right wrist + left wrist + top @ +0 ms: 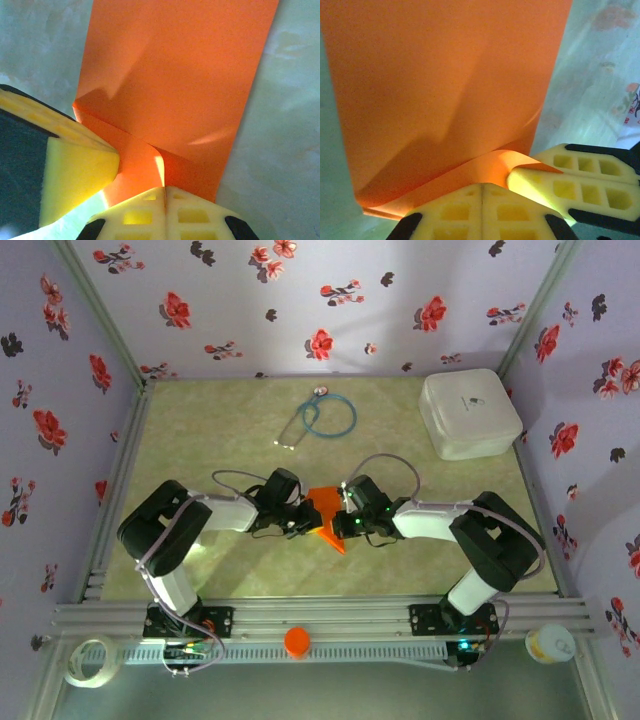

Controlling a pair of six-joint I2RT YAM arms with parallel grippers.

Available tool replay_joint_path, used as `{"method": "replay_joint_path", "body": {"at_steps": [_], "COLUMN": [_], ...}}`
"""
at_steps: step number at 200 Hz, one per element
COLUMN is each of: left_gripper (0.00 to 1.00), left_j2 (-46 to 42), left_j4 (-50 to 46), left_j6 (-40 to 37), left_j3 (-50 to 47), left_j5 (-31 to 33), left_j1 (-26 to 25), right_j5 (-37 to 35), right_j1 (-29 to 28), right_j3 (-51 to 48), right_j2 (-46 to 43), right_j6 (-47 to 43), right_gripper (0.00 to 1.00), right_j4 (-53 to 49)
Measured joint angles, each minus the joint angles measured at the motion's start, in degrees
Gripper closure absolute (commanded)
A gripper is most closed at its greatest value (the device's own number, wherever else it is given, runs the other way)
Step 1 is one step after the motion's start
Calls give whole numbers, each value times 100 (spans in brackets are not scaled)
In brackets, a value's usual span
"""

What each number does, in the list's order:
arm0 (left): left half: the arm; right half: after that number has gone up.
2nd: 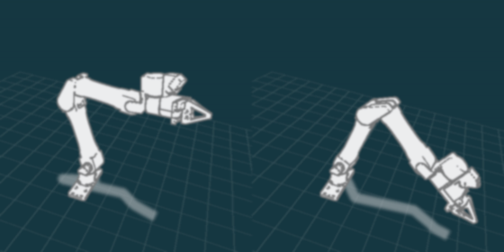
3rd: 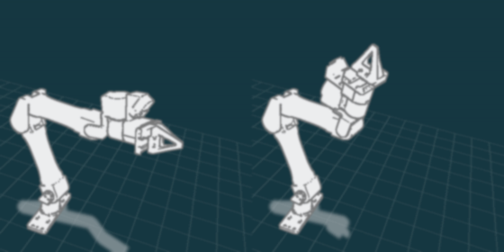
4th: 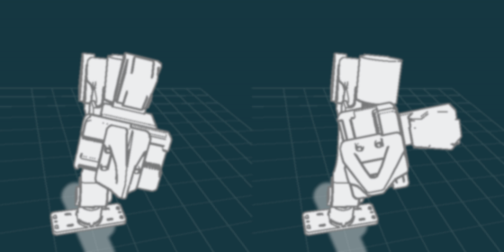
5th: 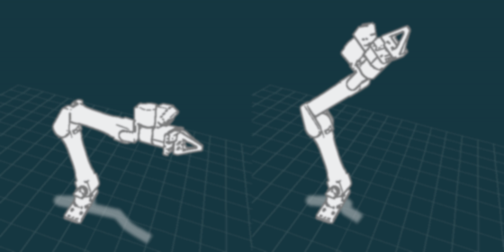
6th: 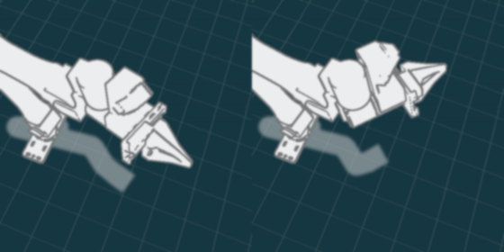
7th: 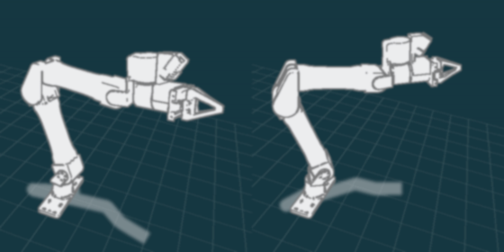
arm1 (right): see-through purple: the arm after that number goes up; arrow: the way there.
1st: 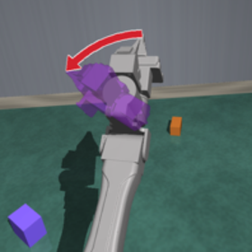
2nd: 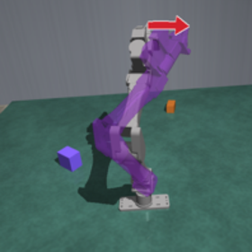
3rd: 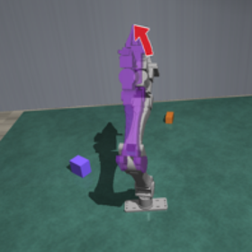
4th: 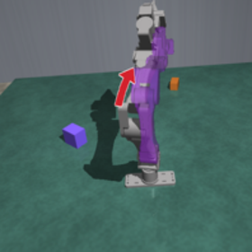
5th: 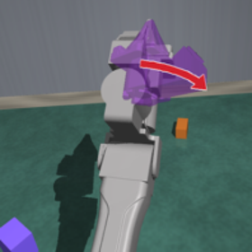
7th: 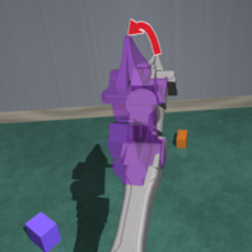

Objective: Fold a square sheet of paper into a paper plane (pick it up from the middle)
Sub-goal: Third fold the triangle at the center of the table.

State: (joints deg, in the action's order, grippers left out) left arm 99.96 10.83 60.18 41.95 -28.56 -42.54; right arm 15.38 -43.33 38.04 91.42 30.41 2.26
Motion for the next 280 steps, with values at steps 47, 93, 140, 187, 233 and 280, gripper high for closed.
{"method": "replay_joint_path", "body": {"at_steps": [47, 93, 140, 187, 233, 280], "left_gripper": [100, 100, 100, 100, 100, 100], "left_j2": [98, 107, 107, 107, 107, 107], "left_j4": [-42, -20, -20, -17, -17, -17], "left_j6": [-105, -133, -188, -188, -188, -188], "left_j3": [52, 59, 59, 59, 59, 59], "left_j5": [0, 2, 2, 2, 4, 4], "left_j1": [2, 0, 0, 2, 2, 2], "right_j5": [2, 26, 308, 1128, 1303, 1298], "right_j1": [2, 96, 610, 341, 57, -72], "right_j3": [0, 15, -258, -269, -87, 330], "right_j2": [7, -199, -1333, -1154, -511, -129], "right_j6": [17, 238, 813, 1073, 1029, 922], "right_gripper": [87, 65, 64, 89, 92, 90], "right_j4": [0, -133, -151, -50, -321, -616]}}
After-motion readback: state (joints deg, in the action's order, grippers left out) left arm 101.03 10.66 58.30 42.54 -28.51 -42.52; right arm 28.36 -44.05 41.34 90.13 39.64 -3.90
